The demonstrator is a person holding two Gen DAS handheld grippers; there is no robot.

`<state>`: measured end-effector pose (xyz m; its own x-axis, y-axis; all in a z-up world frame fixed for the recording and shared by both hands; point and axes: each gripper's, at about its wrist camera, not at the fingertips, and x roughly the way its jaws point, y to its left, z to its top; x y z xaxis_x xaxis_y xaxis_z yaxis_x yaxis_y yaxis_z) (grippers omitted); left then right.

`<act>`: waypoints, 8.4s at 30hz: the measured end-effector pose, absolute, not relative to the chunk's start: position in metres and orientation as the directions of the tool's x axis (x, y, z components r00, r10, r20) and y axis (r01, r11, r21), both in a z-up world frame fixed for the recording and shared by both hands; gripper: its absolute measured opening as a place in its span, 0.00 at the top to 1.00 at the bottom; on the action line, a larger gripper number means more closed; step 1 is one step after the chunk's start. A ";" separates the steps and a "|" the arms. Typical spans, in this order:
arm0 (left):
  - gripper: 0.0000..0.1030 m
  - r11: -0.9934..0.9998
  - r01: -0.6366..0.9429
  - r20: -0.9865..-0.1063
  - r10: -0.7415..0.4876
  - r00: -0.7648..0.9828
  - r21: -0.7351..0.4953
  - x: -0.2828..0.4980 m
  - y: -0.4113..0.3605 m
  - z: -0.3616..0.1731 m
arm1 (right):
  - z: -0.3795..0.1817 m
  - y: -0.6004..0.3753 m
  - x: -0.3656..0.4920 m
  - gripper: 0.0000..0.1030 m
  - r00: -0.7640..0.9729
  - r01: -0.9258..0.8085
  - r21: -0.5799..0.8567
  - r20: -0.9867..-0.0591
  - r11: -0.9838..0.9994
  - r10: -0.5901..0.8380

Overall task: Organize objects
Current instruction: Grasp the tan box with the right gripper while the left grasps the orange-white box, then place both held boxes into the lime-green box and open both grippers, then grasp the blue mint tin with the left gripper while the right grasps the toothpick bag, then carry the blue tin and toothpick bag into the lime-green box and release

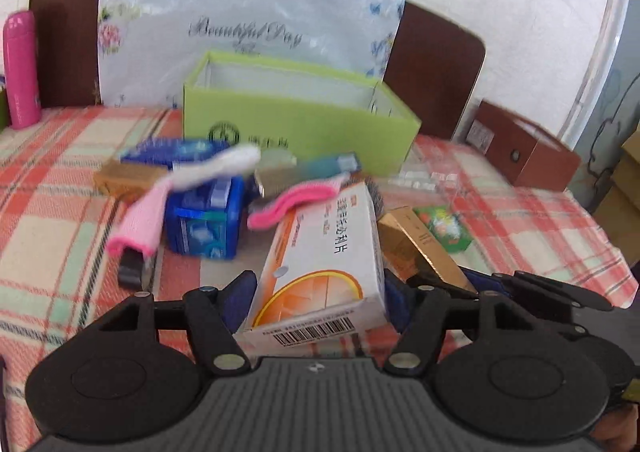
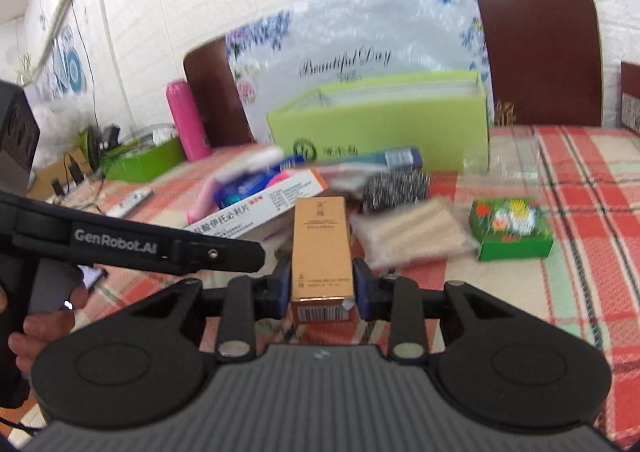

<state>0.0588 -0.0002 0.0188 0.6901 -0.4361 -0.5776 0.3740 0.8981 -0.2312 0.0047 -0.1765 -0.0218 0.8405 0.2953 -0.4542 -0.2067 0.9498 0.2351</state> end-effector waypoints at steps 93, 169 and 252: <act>0.61 0.992 0.094 -0.655 -0.128 0.745 -0.086 0.301 0.005 0.016 | -0.006 -0.268 0.208 0.44 0.882 0.160 0.141 -0.464 0.977 -0.077; 0.39 0.980 0.191 -0.618 -0.187 0.763 -0.061 0.075 0.018 -0.023 | -0.057 -0.175 0.063 0.36 0.794 -0.090 0.026 -0.602 0.996 0.087; 0.13 0.951 0.238 -0.415 -0.300 0.859 -0.196 0.165 -0.034 0.053 | 0.018 -0.220 0.118 0.00 0.957 0.015 0.099 -0.290 0.995 0.015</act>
<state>0.1654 -0.0340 0.0526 0.8590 -0.2998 -0.4150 0.2375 0.9514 -0.1958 0.1184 -0.2205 0.0175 0.9568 0.0149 -0.2905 0.0147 0.9949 0.0994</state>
